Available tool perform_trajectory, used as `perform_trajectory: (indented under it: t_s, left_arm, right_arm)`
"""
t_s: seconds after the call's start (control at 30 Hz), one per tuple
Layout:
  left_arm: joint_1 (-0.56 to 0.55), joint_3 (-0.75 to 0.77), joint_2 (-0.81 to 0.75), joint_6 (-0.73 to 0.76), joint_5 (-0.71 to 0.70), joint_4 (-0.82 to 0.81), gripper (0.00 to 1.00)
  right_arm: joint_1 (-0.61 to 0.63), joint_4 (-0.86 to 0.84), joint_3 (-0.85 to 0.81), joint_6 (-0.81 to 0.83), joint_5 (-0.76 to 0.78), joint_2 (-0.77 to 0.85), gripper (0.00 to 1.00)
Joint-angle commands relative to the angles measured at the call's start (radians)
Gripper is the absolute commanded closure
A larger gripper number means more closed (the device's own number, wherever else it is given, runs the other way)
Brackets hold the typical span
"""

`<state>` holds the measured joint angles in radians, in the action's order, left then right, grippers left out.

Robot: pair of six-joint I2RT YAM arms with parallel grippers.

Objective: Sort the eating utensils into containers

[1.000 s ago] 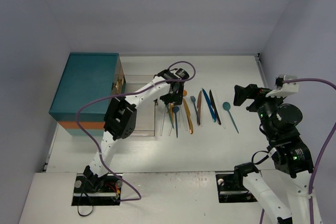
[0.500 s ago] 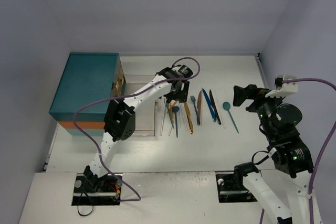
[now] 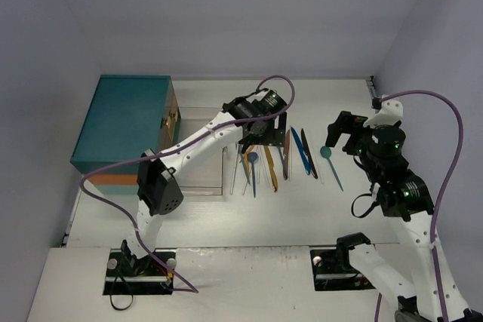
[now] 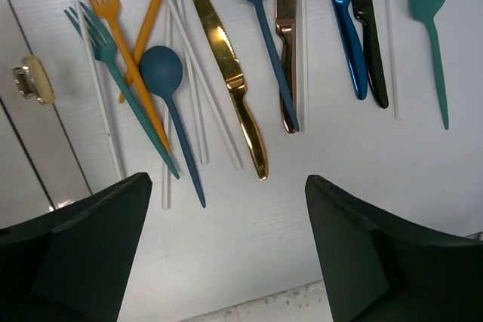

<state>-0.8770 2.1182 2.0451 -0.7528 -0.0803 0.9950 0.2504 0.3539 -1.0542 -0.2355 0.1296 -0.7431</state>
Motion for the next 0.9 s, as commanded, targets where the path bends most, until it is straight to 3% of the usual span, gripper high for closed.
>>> perform_trajectory:
  t_s: [0.0, 0.33, 0.87]
  left_arm:
    - [-0.063, 0.056, 0.056, -0.117, -0.045, -0.002, 0.25]
    - [-0.076, 0.097, 0.218, -0.227, -0.124, 0.000, 0.52]
    - [-0.065, 0.137, 0.331, -0.263, -0.127, -0.003, 0.64]
  right_arm:
    - [0.007, 0.019, -0.017, -0.036, 0.068, -0.059, 0.00]
    - [0.007, 0.084, 0.027, -0.109, 0.033, -0.001, 0.01]
    - [0.007, 0.130, 0.031, -0.105, -0.041, 0.053, 0.02]
